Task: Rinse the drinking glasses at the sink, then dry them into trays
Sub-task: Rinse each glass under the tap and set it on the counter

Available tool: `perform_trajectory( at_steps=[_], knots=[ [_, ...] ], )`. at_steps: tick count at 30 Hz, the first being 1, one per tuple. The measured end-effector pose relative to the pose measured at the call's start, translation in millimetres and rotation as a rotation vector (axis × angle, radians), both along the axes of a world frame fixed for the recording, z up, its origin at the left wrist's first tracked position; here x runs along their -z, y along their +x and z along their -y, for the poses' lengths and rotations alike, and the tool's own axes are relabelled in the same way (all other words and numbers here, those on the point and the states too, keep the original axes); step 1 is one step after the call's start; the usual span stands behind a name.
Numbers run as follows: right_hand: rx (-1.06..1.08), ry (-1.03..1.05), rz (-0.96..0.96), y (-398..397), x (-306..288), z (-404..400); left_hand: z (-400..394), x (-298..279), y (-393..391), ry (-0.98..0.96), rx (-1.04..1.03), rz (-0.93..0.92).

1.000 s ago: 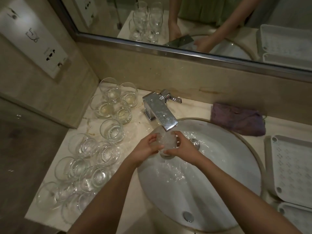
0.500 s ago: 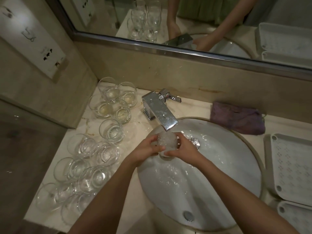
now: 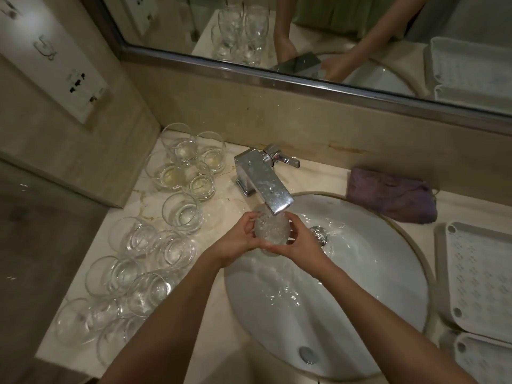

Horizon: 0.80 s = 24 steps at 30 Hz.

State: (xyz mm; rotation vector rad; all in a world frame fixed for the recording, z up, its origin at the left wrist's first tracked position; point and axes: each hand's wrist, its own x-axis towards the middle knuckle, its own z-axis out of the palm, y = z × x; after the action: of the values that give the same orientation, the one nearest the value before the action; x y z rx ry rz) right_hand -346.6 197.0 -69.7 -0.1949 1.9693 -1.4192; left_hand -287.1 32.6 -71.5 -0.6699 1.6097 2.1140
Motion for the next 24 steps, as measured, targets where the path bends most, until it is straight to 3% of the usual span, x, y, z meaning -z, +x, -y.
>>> perform_trajectory(
  at_steps=[4,8,14,24],
  knots=[
    [-0.011,0.000,0.007,1,4,-4,-2,-1,0,-0.022,0.051,-0.034],
    [-0.175,0.072,0.011,-3,8,-14,-1,-5,5,-0.077,0.150,-0.040],
    [-0.298,0.181,-0.121,-14,-3,-15,-23,1,14,-0.089,-0.056,-0.040],
    [-0.209,0.157,0.014,-15,1,-28,-23,2,3,-0.313,-0.083,-0.080]
  ],
)
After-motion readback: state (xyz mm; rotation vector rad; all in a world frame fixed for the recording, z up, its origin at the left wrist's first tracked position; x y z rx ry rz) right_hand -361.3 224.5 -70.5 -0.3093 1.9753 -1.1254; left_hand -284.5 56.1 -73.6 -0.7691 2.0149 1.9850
